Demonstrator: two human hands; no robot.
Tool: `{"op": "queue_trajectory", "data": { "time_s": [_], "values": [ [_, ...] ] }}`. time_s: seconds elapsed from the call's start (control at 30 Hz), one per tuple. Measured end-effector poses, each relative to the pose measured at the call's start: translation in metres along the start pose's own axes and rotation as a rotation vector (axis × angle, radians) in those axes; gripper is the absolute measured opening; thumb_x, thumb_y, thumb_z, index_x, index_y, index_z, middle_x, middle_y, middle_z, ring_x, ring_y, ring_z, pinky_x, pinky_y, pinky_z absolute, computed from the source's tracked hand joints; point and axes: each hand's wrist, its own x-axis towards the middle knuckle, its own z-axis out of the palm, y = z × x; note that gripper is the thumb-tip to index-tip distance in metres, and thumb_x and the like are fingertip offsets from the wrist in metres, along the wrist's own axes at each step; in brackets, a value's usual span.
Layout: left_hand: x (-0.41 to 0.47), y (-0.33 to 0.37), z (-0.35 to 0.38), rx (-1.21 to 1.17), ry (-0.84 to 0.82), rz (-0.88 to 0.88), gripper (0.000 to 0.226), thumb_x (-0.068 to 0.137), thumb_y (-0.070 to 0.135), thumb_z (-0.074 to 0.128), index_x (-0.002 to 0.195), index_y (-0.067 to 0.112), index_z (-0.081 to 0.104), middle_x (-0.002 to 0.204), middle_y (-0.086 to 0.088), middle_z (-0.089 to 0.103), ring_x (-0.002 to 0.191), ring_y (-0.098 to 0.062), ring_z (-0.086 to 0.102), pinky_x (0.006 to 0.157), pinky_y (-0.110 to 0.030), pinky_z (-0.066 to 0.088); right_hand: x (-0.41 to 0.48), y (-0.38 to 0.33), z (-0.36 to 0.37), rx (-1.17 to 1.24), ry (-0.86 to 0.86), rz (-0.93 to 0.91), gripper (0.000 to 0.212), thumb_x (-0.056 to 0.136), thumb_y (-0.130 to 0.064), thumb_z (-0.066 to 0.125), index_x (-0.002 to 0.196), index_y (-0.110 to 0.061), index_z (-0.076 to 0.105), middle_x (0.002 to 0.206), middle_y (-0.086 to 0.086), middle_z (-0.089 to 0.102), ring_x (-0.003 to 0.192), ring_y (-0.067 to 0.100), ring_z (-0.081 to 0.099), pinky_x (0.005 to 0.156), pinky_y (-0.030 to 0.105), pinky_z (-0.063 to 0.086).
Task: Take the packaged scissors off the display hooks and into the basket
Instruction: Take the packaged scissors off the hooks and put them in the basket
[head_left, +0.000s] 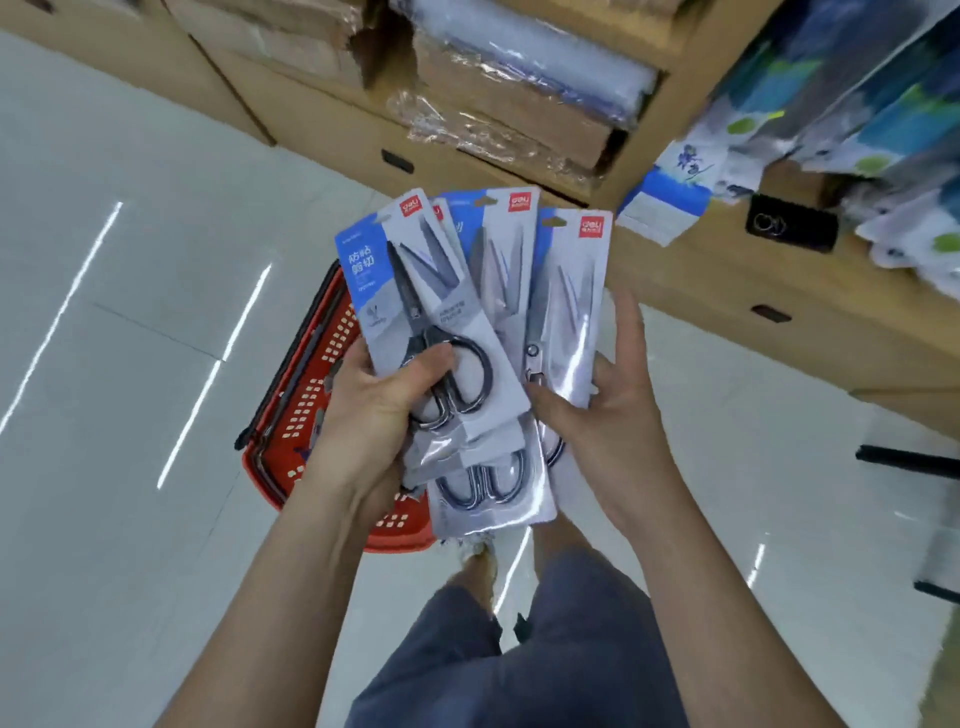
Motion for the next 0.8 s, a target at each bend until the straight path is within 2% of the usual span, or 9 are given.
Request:
{"op": "queue_trajectory", "data": {
  "time_s": [0.13,0.2,0.27,0.33,0.43,0.5,0.6,0.7,0.8],
  "values": [
    [-0.012,0.003,0.053,0.077,-0.112,0.036,0.029,0.070,0.018,0.076,0.095,0.016,0.063,0.070,-0.007,0.058,0.070,-0.026,0.054,0.061,-0.030,0.053,-0.027,-0.008,-0.051,0.049,0.231,-0.041,0.072,0.081,0.014,0.065,0.130,-0.038,0.050,0.120,-0.006,0.066,0.103,0.011,0.067,0.090,0.034,0.056],
    [-0.019,0.003,0.087,0.140,-0.185,0.059,0.030,0.064,0.020,0.080,0.087,0.020,0.062,0.061,-0.003,0.053,0.067,-0.026,0.049,0.062,-0.030,0.050,-0.041,-0.011,-0.082,0.039,0.380,-0.051,0.057,0.079,0.016,0.064,0.112,-0.031,0.062,0.114,-0.011,0.066,0.104,0.011,0.065,0.094,0.036,0.054],
    [-0.028,-0.001,0.123,0.200,-0.252,0.069,0.034,0.058,0.025,0.081,0.084,0.021,0.060,0.059,-0.001,0.051,0.065,-0.026,0.047,0.062,-0.031,0.047,-0.056,-0.014,-0.116,0.075,0.494,-0.028,0.047,0.080,0.015,0.062,0.095,-0.029,0.070,0.114,-0.005,0.070,0.106,0.012,0.066,0.100,0.040,0.052],
    [-0.041,-0.011,0.163,0.245,-0.319,0.084,0.031,0.058,0.022,0.079,0.080,0.020,0.057,0.048,0.001,0.046,0.053,-0.020,0.045,0.056,-0.028,0.043,-0.076,-0.020,-0.156,0.144,0.603,-0.019,0.041,0.083,0.013,0.060,0.090,-0.025,0.073,0.115,0.005,0.071,0.096,0.007,0.067,0.092,0.027,0.054],
    [-0.063,-0.029,0.220,0.286,-0.418,0.093,0.029,0.053,0.028,0.079,0.070,0.021,0.057,0.044,0.005,0.047,0.049,-0.017,0.045,0.057,-0.028,0.043,-0.101,-0.029,-0.210,0.194,0.686,-0.010,0.026,0.090,0.004,0.058,0.095,-0.014,0.075,0.112,0.014,0.070,0.082,0.000,0.063,0.074,0.006,0.046],
    [-0.087,-0.046,0.261,0.356,-0.506,0.097,0.032,0.052,0.028,0.079,0.069,0.016,0.055,0.046,0.004,0.053,0.049,-0.015,0.051,0.055,-0.026,0.047,-0.122,-0.031,-0.245,0.213,0.684,-0.014,0.011,0.092,-0.013,0.066,0.094,-0.017,0.076,0.106,0.011,0.071,0.083,-0.001,0.064,0.076,0.007,0.045],
    [-0.123,-0.071,0.319,0.390,-0.638,0.071,0.032,0.064,0.014,0.076,0.094,0.014,0.064,0.072,0.002,0.070,0.070,-0.015,0.066,0.065,-0.029,0.054,-0.149,-0.033,-0.293,0.219,0.638,-0.029,0.005,0.085,-0.023,0.076,0.089,-0.025,0.073,0.090,-0.012,0.075,0.081,-0.007,0.067,0.076,0.009,0.048],
    [-0.151,-0.086,0.368,0.468,-0.712,0.012,0.028,0.074,0.007,0.073,0.101,0.015,0.068,0.088,-0.005,0.074,0.084,-0.021,0.070,0.076,-0.036,0.056,-0.167,-0.033,-0.341,0.358,0.616,-0.045,0.021,0.086,-0.019,0.075,0.105,-0.010,0.074,0.095,-0.002,0.078,0.089,0.011,0.073,0.080,0.023,0.056],
    [-0.164,-0.091,0.415,0.584,-0.812,-0.013,0.025,0.085,-0.001,0.066,0.104,0.015,0.069,0.093,-0.005,0.076,0.085,-0.020,0.072,0.074,-0.034,0.058,-0.175,-0.033,-0.381,0.380,0.685,-0.052,0.022,0.090,-0.024,0.070,0.107,-0.011,0.072,0.097,-0.001,0.077,0.090,0.014,0.073,0.078,0.026,0.057]
  ]
}}
